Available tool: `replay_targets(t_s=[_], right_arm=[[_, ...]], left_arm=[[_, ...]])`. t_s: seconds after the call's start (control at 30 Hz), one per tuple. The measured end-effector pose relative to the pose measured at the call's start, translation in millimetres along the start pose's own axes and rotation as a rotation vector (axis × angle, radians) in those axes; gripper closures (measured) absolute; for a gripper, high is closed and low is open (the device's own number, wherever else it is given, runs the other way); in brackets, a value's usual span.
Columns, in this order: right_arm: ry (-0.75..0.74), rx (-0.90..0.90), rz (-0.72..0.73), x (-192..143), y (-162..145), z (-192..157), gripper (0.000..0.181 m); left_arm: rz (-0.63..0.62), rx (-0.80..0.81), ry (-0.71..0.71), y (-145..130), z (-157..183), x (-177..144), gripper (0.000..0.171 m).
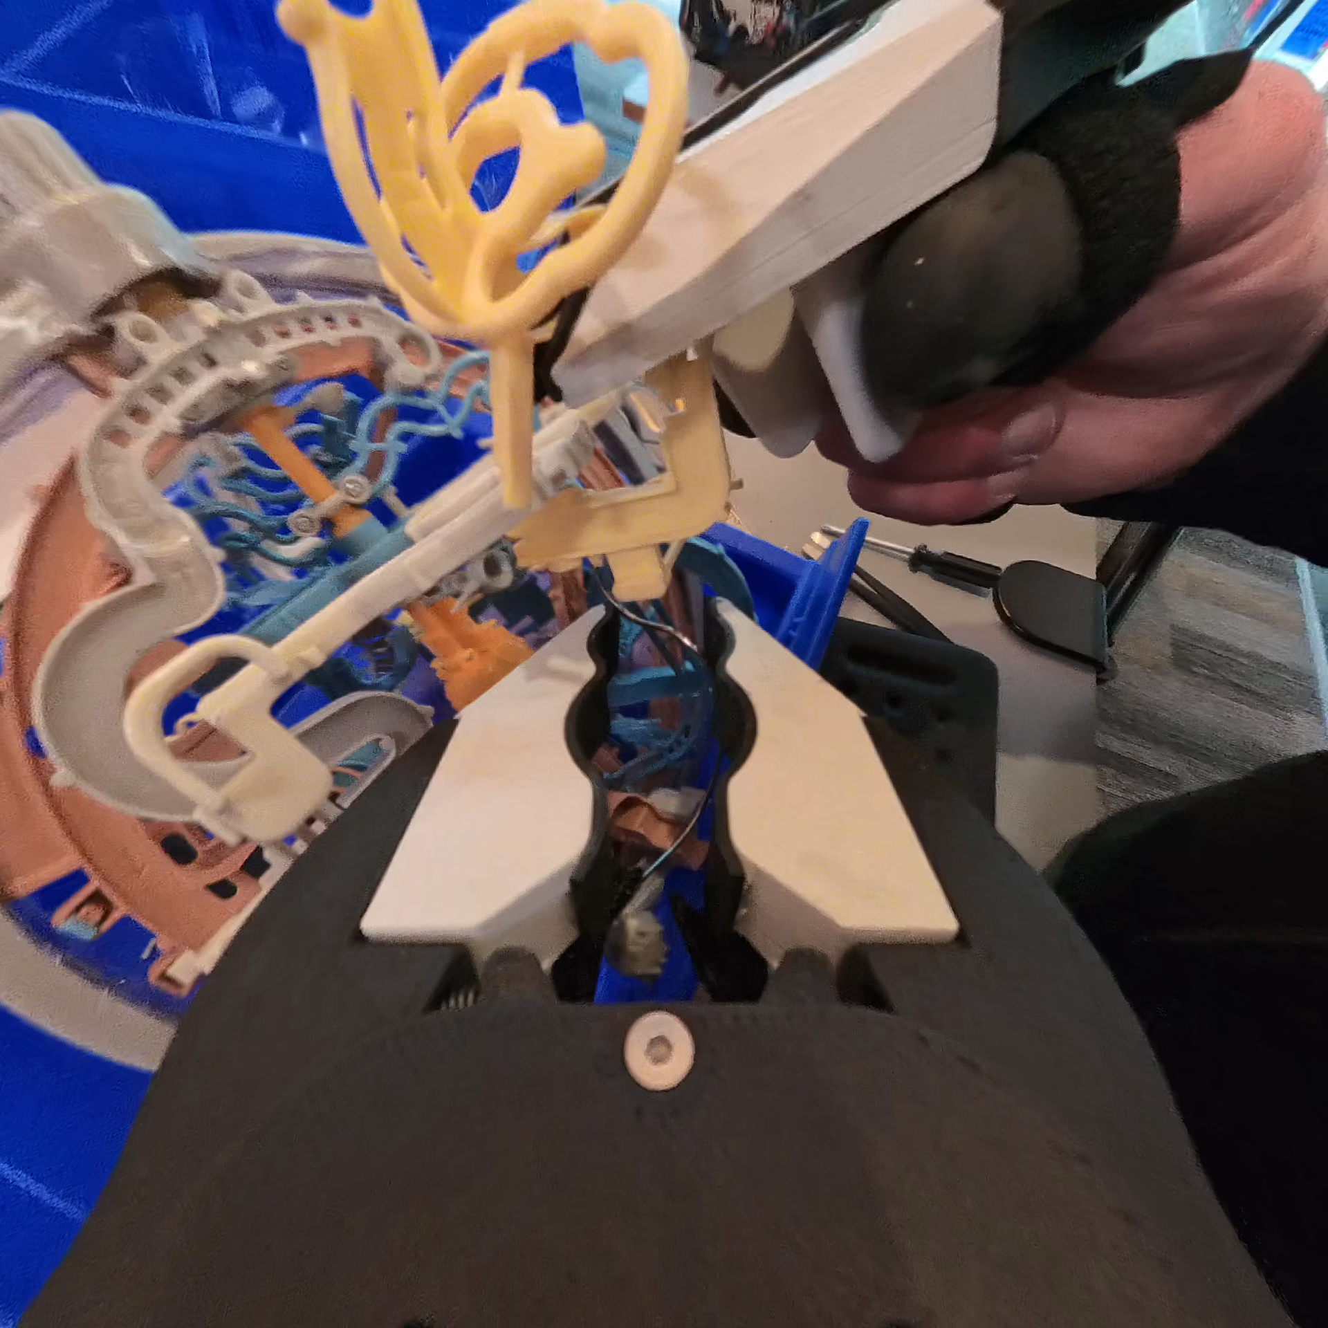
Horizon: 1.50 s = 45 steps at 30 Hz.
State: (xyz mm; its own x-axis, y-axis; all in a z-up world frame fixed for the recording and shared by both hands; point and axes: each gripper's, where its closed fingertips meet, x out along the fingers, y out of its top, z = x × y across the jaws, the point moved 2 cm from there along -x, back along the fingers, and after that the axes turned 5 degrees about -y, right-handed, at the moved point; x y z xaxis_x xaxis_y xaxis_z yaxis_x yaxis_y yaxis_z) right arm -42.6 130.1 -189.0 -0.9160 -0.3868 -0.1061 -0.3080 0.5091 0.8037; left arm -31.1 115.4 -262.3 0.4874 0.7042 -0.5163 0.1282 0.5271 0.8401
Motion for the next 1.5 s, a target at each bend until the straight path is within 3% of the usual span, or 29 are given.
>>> replay_targets(t_s=[0.3,0.7,0.83,1.07,1.2,1.3,1.4,1.5], right_arm=[[0.056,-0.062,-0.025,-15,0,1,0.178],[0.034,0.026,-0.034,-24,-23,20,0.178],[0.043,0.233,-0.02,-24,-29,41,0.178],[0.042,0.282,-0.069,-19,-31,45,0.178],[-0.016,0.198,-0.121,-11,-29,41,0.178],[-0.116,0.048,-0.211,-2,-24,40,0.178],[-0.174,0.005,-0.24,2,-18,49,0.178],[-0.18,0.024,-0.212,2,-16,58,0.177]], left_arm=[[0.044,0.056,-0.054,6,-7,-14,0.159],[-0.109,0.206,-0.102,-16,6,-2,0.159],[-0.139,0.237,-0.087,-22,5,-3,0.155],[-0.2,0.272,-0.127,-28,13,-8,0.127],[-0.302,0.252,-0.121,-33,15,-7,0.113],[-0.343,0.237,-0.107,-32,10,-4,0.118],[-0.318,0.212,-0.06,-27,3,-4,0.119],[-0.164,0.058,-0.081,-19,-1,-6,0.124]])
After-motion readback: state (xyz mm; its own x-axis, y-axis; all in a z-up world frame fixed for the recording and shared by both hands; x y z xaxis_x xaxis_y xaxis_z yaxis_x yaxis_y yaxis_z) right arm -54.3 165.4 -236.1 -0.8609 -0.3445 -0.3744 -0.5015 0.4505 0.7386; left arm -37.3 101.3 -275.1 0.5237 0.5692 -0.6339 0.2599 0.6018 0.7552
